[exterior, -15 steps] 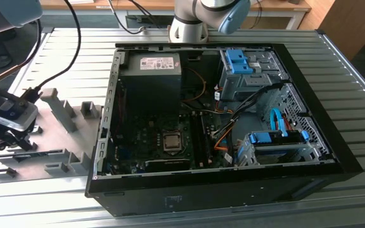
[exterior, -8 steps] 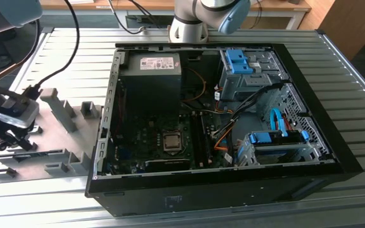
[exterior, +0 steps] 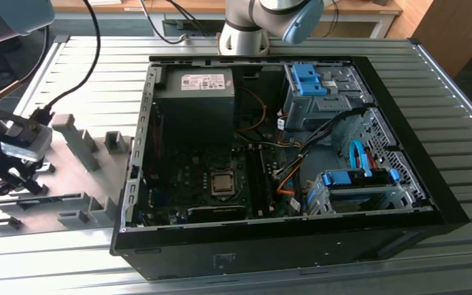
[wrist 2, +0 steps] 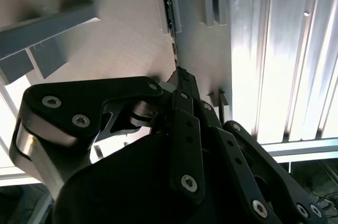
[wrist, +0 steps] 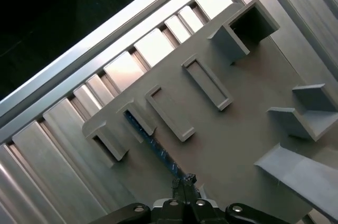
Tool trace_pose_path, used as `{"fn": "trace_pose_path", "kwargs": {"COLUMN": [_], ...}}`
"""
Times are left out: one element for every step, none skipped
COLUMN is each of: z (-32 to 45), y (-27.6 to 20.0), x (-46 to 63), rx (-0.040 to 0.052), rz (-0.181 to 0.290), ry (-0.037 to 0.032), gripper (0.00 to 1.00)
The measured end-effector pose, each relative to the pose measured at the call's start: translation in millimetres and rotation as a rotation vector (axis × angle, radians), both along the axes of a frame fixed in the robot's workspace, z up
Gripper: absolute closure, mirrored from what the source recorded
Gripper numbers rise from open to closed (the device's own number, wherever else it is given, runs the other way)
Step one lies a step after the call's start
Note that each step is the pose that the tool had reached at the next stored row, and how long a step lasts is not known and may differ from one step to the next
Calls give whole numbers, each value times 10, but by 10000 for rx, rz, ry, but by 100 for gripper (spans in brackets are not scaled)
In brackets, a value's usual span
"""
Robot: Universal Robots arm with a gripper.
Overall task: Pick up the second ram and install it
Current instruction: 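Pick up the second ram and move it above second insertion slot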
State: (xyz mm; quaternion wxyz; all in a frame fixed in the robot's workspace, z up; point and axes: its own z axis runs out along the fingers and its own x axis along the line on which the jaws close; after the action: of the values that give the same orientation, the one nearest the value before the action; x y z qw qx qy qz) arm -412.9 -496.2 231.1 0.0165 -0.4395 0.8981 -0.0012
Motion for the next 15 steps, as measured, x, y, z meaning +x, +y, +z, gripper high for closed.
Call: {"fn": "trace_pose_path", "kwargs": {"z": [0,0,0,0,0,0,0,0,0,0,0,0,0,0,0], "y": [0,0,0,0,0,0,0,0,0,0,0,0,0,0,0], "x": [0,0,0,0,0,0,0,0,0,0,0,0,0,0,0], "rx": [0,0,0,0,-1,0,0,0,0,0,0,0,0,0,0], "rz": [96,186,276,366,455,550,641,730,819,910,999,1087,1184,1271,1359], "ry": [0,0,0,0,1,0,0,0,0,0,0,0,0,0,0], "gripper": [90,90,90,90,90,90,90,90,90,90,90,90,90,90,90]}}
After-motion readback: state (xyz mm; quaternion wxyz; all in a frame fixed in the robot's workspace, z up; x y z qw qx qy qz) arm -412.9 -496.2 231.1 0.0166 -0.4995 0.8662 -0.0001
